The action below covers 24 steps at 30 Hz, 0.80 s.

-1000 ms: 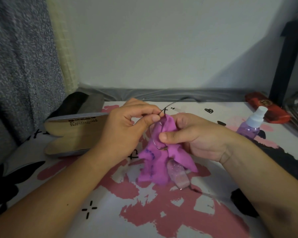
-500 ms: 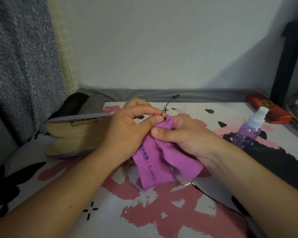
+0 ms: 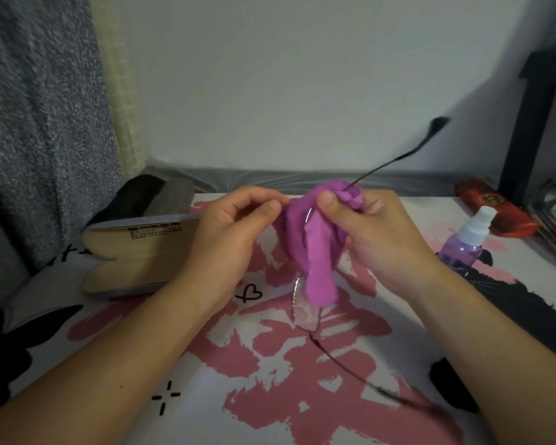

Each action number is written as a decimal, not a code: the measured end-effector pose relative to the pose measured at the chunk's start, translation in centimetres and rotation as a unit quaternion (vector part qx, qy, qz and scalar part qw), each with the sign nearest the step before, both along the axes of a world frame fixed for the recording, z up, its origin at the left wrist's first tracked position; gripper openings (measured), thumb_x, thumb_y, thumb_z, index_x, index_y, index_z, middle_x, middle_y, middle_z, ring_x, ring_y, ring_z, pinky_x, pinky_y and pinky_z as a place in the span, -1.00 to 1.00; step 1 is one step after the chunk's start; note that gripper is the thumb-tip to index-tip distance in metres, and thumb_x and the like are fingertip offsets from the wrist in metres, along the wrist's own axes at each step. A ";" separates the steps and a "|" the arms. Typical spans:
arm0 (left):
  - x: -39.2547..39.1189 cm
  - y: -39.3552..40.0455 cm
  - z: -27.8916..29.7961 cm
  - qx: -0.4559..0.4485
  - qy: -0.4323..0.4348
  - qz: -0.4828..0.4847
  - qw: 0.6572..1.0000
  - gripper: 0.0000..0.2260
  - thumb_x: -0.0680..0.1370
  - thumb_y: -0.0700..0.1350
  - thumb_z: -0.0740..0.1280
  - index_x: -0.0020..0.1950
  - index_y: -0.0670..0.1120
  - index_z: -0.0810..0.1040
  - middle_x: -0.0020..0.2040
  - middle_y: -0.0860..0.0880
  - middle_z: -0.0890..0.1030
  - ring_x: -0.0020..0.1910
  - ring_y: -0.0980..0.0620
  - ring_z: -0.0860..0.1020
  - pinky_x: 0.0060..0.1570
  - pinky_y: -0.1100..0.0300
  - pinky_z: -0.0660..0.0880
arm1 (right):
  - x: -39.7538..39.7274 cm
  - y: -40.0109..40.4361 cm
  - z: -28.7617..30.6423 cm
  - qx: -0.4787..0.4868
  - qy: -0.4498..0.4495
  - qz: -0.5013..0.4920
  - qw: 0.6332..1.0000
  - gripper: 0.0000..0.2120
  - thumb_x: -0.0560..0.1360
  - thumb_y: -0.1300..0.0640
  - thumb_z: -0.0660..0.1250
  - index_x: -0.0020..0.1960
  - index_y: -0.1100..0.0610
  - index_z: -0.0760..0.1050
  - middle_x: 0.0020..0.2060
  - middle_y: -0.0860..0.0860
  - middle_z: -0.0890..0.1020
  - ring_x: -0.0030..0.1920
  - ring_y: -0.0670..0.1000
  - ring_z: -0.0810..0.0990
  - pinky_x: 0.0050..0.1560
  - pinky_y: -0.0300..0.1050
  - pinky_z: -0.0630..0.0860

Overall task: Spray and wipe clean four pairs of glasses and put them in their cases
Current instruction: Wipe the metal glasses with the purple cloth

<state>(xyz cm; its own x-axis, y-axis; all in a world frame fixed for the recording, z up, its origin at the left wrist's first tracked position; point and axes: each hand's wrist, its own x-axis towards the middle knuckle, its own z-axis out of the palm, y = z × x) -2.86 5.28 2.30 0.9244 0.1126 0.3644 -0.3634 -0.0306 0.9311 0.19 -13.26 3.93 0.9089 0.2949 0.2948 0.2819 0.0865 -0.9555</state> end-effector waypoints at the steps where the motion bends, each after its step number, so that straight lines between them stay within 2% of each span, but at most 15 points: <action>1: 0.1 0.0 0.0 -0.003 0.006 0.013 1.000 -0.87 0.59 -0.21 0.36 -0.04 -0.05 0.69 -0.07 -0.04 0.70 0.00 -0.03 0.64 0.16 0.00 0.54 | 0.2 -0.1 0.1 -0.012 -0.016 -0.015 1.000 -0.60 0.46 -0.03 0.37 -0.01 0.33 0.63 -0.30 0.04 0.69 -0.24 -0.03 0.63 -0.09 -0.12 0.55; 3: 0.1 -0.1 0.1 0.000 0.013 0.023 1.000 -0.90 0.58 -0.18 0.38 -0.10 -0.05 0.67 -0.14 -0.01 0.67 -0.09 0.04 0.60 0.08 0.04 0.53 | 0.4 -0.4 0.2 -0.023 -0.030 -0.026 0.999 -0.59 0.48 -0.05 0.38 -0.03 0.35 0.58 -0.31 -0.01 0.66 -0.24 -0.04 0.61 -0.08 -0.10 0.54; 5: 0.0 -0.2 0.2 0.016 0.021 -0.003 1.000 -0.89 0.54 -0.11 0.38 -0.17 -0.03 0.67 -0.19 0.00 0.64 -0.14 0.10 0.56 0.01 0.09 0.47 | 0.5 -0.4 0.1 -0.016 -0.039 -0.019 0.999 -0.68 0.53 0.03 0.41 -0.07 0.33 0.57 -0.28 0.05 0.61 -0.22 0.01 0.59 -0.06 -0.02 0.51; 8: -0.4 -0.8 0.0 0.014 0.052 -0.077 0.996 -0.84 0.53 -0.06 0.34 -0.13 -0.06 0.70 -0.11 -0.15 0.68 -0.07 -0.06 0.60 0.18 -0.15 0.50 | 0.3 0.2 -0.4 0.013 -0.044 -0.022 0.999 -0.70 0.46 0.16 0.49 -0.07 0.43 0.58 -0.23 0.35 0.60 -0.23 0.10 0.58 -0.10 0.05 0.53; 9: -0.4 -0.9 -0.1 0.001 0.057 -0.088 0.995 -0.83 0.53 -0.07 0.34 -0.10 -0.09 0.70 -0.07 -0.20 0.69 -0.05 -0.10 0.61 0.23 -0.19 0.49 | 0.1 0.4 -0.5 0.032 -0.036 -0.022 0.999 -0.75 0.42 0.21 0.50 -0.07 0.41 0.61 -0.23 0.35 0.64 -0.26 0.11 0.60 -0.13 0.02 0.58; 11: -0.4 -0.9 -0.2 -0.016 0.053 -0.087 0.995 -0.80 0.55 -0.07 0.33 -0.03 -0.17 0.68 0.02 -0.29 0.67 0.01 -0.18 0.61 0.28 -0.26 0.45 | -0.2 0.7 -0.4 0.055 -0.025 -0.021 0.998 -0.88 0.36 0.28 0.50 -0.13 0.30 0.65 -0.30 0.19 0.68 -0.32 0.05 0.64 -0.25 -0.10 0.63; 13: -0.4 -0.8 -0.1 -0.018 0.039 -0.088 0.995 -0.76 0.56 -0.08 0.34 0.02 -0.25 0.64 0.05 -0.35 0.63 0.04 -0.24 0.61 0.28 -0.27 0.45 | -0.2 0.6 -0.3 0.046 -0.038 -0.029 0.998 -0.88 0.33 0.25 0.51 -0.18 0.27 0.62 -0.32 0.12 0.67 -0.32 0.02 0.64 -0.28 -0.13 0.61; 15: -0.3 -0.7 -0.1 -0.016 0.029 -0.090 0.995 -0.80 0.56 -0.10 0.34 -0.02 -0.23 0.64 0.01 -0.33 0.64 -0.02 -0.18 0.60 0.18 -0.20 0.51 | -0.2 0.7 -0.3 0.024 -0.069 -0.035 0.997 -0.83 0.32 0.20 0.51 -0.19 0.28 0.58 -0.28 0.18 0.65 -0.29 0.04 0.62 -0.26 -0.12 0.60; 17: -0.2 -0.7 -0.2 -0.017 0.023 -0.090 0.996 -0.86 0.54 -0.11 0.36 -0.09 -0.16 0.64 -0.09 -0.24 0.65 -0.08 -0.12 0.60 0.07 -0.09 0.53 | -0.2 0.9 -0.4 -0.014 -0.110 -0.042 0.993 -0.74 0.31 0.13 0.52 -0.19 0.31 0.56 -0.19 0.30 0.58 -0.23 0.09 0.58 -0.16 0.02 0.59; 19: -0.2 -0.8 -0.2 -0.023 0.018 -0.084 0.996 -0.87 0.52 -0.11 0.37 -0.12 -0.15 0.63 -0.14 -0.17 0.64 -0.12 -0.10 0.58 0.01 -0.03 0.52 | -0.5 1.1 -0.4 -0.014 -0.106 -0.042 0.993 -0.73 0.33 0.08 0.51 -0.20 0.30 0.58 -0.19 0.33 0.57 -0.23 0.12 0.58 -0.14 0.07 0.59; 22: -0.3 -0.8 -0.1 -0.030 0.016 -0.085 0.996 -0.87 0.53 -0.11 0.37 -0.13 -0.15 0.63 -0.17 -0.14 0.63 -0.16 -0.09 0.54 -0.02 -0.03 0.47 | -0.6 1.1 -0.2 -0.014 -0.081 -0.054 0.995 -0.86 0.42 0.13 0.48 -0.19 0.22 0.65 -0.29 0.18 0.68 -0.30 0.02 0.61 -0.24 -0.04 0.57; 24: -0.3 -0.8 -0.2 -0.020 0.017 -0.087 0.996 -0.84 0.54 -0.10 0.37 -0.12 -0.19 0.62 -0.16 -0.21 0.62 -0.15 -0.12 0.52 -0.01 -0.11 0.45 | -0.7 1.0 -0.1 -0.015 -0.081 -0.049 0.995 -0.95 0.50 0.24 0.44 -0.12 0.17 0.69 -0.27 0.09 0.73 -0.30 -0.02 0.65 -0.22 -0.13 0.59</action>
<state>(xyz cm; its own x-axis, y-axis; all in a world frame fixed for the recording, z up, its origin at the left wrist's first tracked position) -3.14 4.52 2.12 0.9427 -0.0376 0.3314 -0.3285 0.0669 0.9421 -0.51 -12.21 3.85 0.8750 0.2176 0.4324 0.4385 0.0223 -0.8985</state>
